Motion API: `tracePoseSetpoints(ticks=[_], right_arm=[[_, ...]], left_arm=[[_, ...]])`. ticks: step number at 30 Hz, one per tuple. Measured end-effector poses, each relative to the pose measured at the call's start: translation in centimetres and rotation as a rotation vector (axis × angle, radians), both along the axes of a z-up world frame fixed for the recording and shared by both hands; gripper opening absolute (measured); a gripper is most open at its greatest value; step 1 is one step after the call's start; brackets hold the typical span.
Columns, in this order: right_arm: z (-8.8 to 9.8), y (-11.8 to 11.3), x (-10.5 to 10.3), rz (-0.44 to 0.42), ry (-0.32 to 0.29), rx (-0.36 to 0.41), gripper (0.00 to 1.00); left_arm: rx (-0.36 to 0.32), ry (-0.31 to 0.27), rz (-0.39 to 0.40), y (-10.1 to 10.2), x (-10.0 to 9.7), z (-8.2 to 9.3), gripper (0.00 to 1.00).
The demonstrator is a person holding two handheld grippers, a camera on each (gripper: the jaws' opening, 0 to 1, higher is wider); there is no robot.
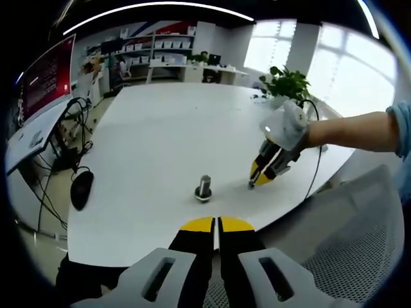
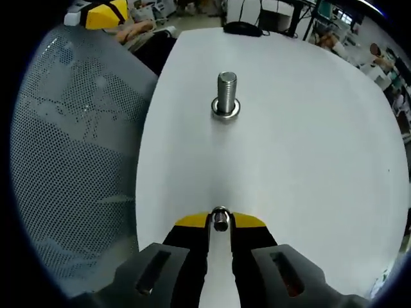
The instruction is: Place the washer onto the threaded stud by aligning its center hole with the stud, sliding it down to the base, and recovering from edge contact or off-axis alignment until the washer reaches the visible bottom stop.
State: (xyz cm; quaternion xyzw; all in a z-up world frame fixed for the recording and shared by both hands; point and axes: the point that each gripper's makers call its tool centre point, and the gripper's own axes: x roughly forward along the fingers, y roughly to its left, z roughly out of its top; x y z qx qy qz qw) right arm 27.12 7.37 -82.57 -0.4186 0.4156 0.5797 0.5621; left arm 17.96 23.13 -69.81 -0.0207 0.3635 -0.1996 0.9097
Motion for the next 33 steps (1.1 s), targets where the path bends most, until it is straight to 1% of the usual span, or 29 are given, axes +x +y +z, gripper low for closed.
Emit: tracePoseSetpoints(ticks=[6, 9, 12, 16, 18, 21, 22, 23, 24, 27, 28, 31, 32, 33], right_arm=[[-0.4, -0.1, 0.1, 0.005, 0.01, -0.008, 0.14], [-0.1, -0.2, -0.1, 0.015, 0.011, 0.007, 0.17], [0.4, -0.5, -0.2, 0.0, 0.015, 0.024, 0.24], [2.0, -0.7, -0.4, -0.039, 0.021, 0.078, 0.25], [3.1, -0.9, -0.4, -0.066, 0.021, 0.12, 0.25], [5.3, -1.2, -0.8, -0.114, 0.028, 0.201, 0.25], [6.3, -1.4, -1.0, -0.136, 0.033, 0.231, 0.25], [6.9, -1.6, -1.1, -0.151, 0.034, 0.249, 0.25], [7.8, -1.9, -1.1, -0.176, 0.024, 0.275, 0.25], [10.2, -2.7, -1.3, -0.215, 0.001, 0.337, 0.25], [11.3, -3.2, -1.5, -0.234, -0.006, 0.373, 0.25], [13.2, -4.0, -2.1, -0.286, -0.004, 0.436, 0.25], [14.3, -4.5, -2.3, -0.309, -0.012, 0.477, 0.25], [15.5, -4.9, -2.2, -0.336, -0.035, 0.517, 0.26]], left_arm=[[-0.001, 0.002, 0.0, 0.0, 0.0, 0.0, 0.0], [0.0, 0.001, 0.004, 0.1, 0.0, 0.0, 0.0], [-0.004, 0.0, 0.006, 0.0, 0.0, 0.0, 0.0], [-0.003, 0.003, 0.003, 0.0, 0.0, 0.0, 0.0], [-0.002, 0.002, 0.002, 0.0, 0.0, 0.0, 0.0], [-0.001, 0.002, 0.0, 0.0, 0.0, 0.0, 0.0], [-0.002, 0.001, 0.001, 0.0, 0.0, 0.0, 0.0], [-0.003, 0.0, 0.002, 0.0, 0.0, 0.0, 0.0], [-0.002, 0.0, 0.002, 0.0, 0.0, 0.0, 0.0], [-0.003, -0.005, 0.002, 0.0, 0.0, 0.1, 0.0], [-0.006, -0.009, 0.001, 0.0, 0.1, 0.2, 0.0], [-0.015, -0.017, -0.012, -0.3, 0.0, 0.4, 0.0], [-0.013, -0.016, -0.016, -0.3, 0.0, 0.4, 0.0], [-0.012, -0.013, -0.02, -0.4, -0.1, 0.3, 0.0]])
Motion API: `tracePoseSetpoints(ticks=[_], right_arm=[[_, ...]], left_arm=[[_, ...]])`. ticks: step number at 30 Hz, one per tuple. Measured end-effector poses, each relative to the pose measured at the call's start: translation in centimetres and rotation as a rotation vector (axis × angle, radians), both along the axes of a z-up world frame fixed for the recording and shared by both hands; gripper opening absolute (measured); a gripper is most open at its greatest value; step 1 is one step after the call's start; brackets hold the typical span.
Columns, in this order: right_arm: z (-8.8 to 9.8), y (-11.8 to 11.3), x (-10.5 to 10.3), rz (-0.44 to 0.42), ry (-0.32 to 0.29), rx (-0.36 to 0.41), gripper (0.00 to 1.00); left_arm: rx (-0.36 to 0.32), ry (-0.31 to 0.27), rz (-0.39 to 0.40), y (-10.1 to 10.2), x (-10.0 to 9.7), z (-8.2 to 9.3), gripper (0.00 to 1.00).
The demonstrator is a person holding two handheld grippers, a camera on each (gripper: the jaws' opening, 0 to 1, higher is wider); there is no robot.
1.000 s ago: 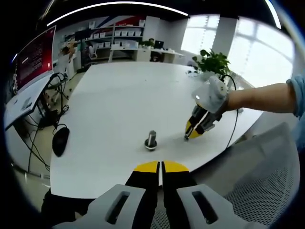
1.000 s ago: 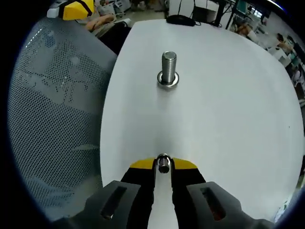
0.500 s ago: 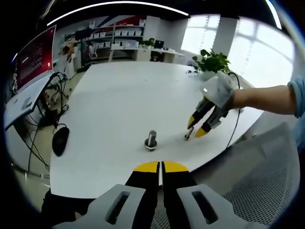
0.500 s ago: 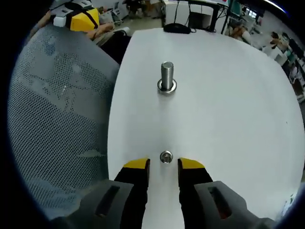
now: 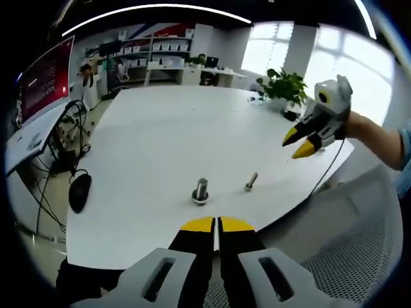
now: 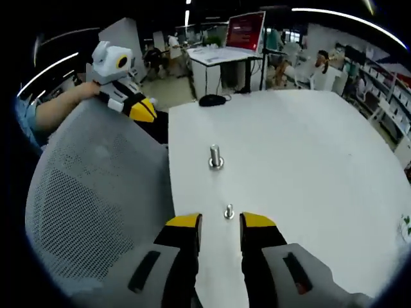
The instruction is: Place the washer onto the threaded stud by aligning its center hole with the stud, sliding it down to the base, and recovering from edge contact or off-axis alignment until the washer reaches the visible bottom stop.
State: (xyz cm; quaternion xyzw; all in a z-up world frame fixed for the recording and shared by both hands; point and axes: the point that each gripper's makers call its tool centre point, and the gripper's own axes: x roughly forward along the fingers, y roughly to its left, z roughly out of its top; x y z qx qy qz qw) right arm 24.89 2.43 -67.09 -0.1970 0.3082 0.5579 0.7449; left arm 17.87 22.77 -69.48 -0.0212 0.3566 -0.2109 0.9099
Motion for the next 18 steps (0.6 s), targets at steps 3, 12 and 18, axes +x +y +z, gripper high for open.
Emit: tracePoseSetpoints(ticks=[3, 12, 18], right_arm=[[2.6, -1.0, -0.2, -0.117, -0.005, 0.122, 0.26], [5.1, -4.5, -3.2, -0.286, 0.001, 0.307, 0.31], [4.4, -6.8, -5.6, -0.44, 0.011, 0.372, 0.32]], left_arm=[[-0.001, -0.002, -0.003, 0.0, 0.0, 0.0, 0.0], [-0.017, -0.029, 0.017, 0.1, 0.2, 0.5, 0.0], [0.018, -0.04, -0.024, -0.3, 0.0, 0.5, 0.0]])
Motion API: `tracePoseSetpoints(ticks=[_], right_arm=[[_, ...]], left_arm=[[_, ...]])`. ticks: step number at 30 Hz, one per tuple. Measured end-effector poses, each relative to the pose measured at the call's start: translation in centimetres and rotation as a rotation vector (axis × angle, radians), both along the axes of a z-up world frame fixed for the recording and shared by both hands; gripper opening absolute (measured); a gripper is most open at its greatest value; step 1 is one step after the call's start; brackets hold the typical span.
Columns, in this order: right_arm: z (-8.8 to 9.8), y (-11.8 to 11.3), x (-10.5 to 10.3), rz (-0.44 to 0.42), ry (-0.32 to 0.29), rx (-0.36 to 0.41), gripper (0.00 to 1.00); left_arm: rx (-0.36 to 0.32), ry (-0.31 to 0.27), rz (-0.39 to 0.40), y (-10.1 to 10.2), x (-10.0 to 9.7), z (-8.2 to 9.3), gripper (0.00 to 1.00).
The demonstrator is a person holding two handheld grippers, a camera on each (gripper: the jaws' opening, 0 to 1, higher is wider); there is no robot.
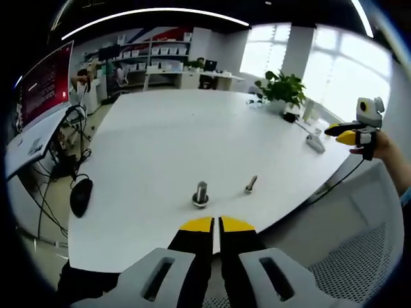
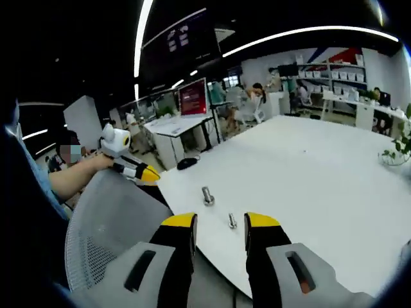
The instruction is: Place the washer onto the threaded stud by aligning its center hole with the stud, sliding it down to the base, and recovering from edge contact or off-axis alignment until the washer reaches the visible bottom stop.
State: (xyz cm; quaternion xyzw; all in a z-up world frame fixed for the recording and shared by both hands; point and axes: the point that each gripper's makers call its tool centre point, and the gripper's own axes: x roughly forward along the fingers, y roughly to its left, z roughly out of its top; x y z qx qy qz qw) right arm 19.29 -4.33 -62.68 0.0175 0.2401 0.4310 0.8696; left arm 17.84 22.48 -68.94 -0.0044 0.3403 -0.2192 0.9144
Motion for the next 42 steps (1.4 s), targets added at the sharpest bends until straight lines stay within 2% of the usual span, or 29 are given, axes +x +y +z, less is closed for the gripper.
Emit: tracePoseSetpoints(ticks=[2, 4, 5, 10, 11, 13, 15, 16, 19, 22, 30, 36, 42], right_arm=[[-0.1, -0.6, -0.5, -0.073, 0.034, 0.059, 0.32], [-0.8, -0.8, -1.3, -0.121, 0.093, 0.08, 0.32], [-0.9, -0.7, -1.7, -0.126, 0.104, 0.085, 0.32], [-3.1, -0.1, -2.9, -0.141, 0.208, 0.049, 0.32], [-3.8, 0.0, -3.3, -0.146, 0.222, 0.013, 0.32], [-4.9, 0.5, -3.9, -0.137, 0.22, -0.027, 0.32], [-6.1, 1.0, -4.6, -0.129, 0.244, -0.063, 0.31], [-6.9, -0.4, -4.2, -0.142, 0.23, -0.116, 0.3], [-6.6, -0.9, -3.6, -0.172, 0.253, -0.047, 0.29], [-7.0, -1.1, -3.6, -0.168, 0.262, -0.077, 0.29], [-7.6, -1.6, -3.9, -0.186, 0.292, -0.101, 0.31], [-8.0, -1.8, -4.2, -0.21, 0.337, -0.082, 0.34], [-8.0, -1.6, -4.3, -0.209, 0.344, -0.074, 0.35]], left_arm=[[-0.017, -0.001, -0.007, -0.2, -0.1, 0.1, 0.0], [-0.021, 0.002, -0.006, -0.2, -0.1, 0.1, 0.0], [-0.022, 0.003, -0.003, -0.2, 0.0, 0.1, 0.01], [-0.052, -0.028, 0.012, 0.0, 0.2, 0.7, 0.1], [-0.057, -0.035, 0.017, 0.0, 0.4, 0.8, 0.12], [-0.053, -0.042, 0.008, -0.2, 0.4, 0.8, 0.14], [-0.049, -0.029, -0.004, -0.3, 0.2, 0.6, 0.14], [-0.048, -0.024, -0.003, -0.2, 0.0, 0.4, 0.14], [-0.071, 0.007, 0.004, -0.5, -0.4, 0.1, 0.15], [-0.049, 0.011, -0.003, -0.4, -0.4, -0.1, 0.15], [-0.098, 0.032, 0.007, -0.7, -0.8, -0.2, 0.14], [-0.108, 0.03, 0.006, -0.9, -0.7, 0.0, 0.14], [-0.111, 0.026, 0.005, -0.9, -0.7, 0.0, 0.13]])
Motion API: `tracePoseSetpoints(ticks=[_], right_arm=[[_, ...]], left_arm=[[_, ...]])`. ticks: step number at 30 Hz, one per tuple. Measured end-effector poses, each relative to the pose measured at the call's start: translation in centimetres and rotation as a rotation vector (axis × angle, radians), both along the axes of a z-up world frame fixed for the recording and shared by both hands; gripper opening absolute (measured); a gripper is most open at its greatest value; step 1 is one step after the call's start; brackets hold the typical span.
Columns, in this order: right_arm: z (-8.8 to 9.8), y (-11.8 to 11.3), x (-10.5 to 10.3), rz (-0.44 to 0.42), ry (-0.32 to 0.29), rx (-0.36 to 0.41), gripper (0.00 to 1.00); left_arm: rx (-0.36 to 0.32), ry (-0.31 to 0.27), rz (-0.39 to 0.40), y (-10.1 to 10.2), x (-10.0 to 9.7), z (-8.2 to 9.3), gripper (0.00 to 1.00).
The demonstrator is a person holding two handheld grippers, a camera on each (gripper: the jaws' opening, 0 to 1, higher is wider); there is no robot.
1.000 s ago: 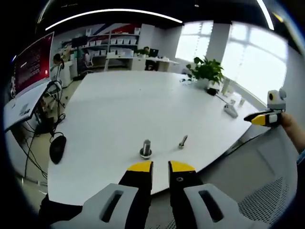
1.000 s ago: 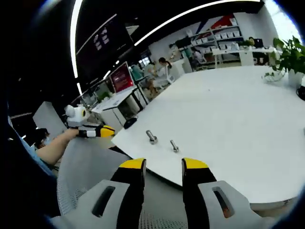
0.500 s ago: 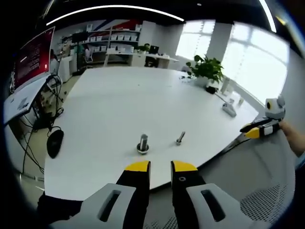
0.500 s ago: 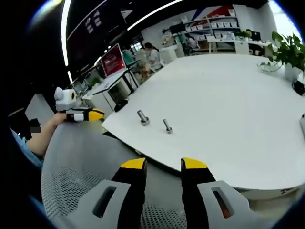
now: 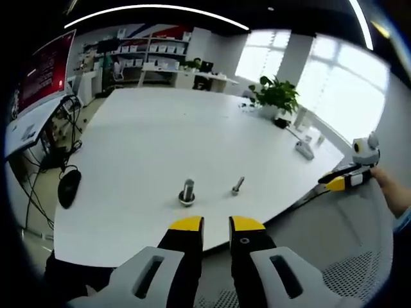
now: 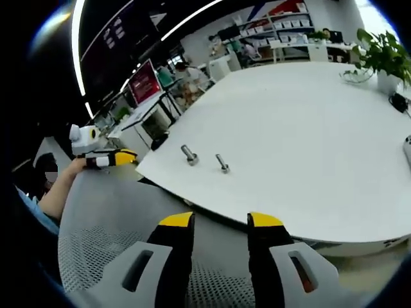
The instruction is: Place the washer onto the threaded stud by aligning its center hole with the stud, sliding it down to the base, and recovering from edge contact or off-axis alignment until the washer reaches the visible bottom stop.
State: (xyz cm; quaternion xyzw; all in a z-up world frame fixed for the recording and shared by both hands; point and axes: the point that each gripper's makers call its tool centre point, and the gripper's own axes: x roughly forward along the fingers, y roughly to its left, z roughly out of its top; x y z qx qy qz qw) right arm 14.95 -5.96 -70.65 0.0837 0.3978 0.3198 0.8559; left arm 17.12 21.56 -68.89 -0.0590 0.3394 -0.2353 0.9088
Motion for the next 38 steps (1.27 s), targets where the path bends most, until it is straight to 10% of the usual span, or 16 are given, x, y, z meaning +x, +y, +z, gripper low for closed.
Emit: tracePoseSetpoints(ticks=[38], right_arm=[[0.06, 0.58, -0.62, 0.005, 0.019, 0.017, 0.37]], left_arm=[[0.028, 0.027, -0.04, -0.39, -0.58, -0.63, 0.12]])
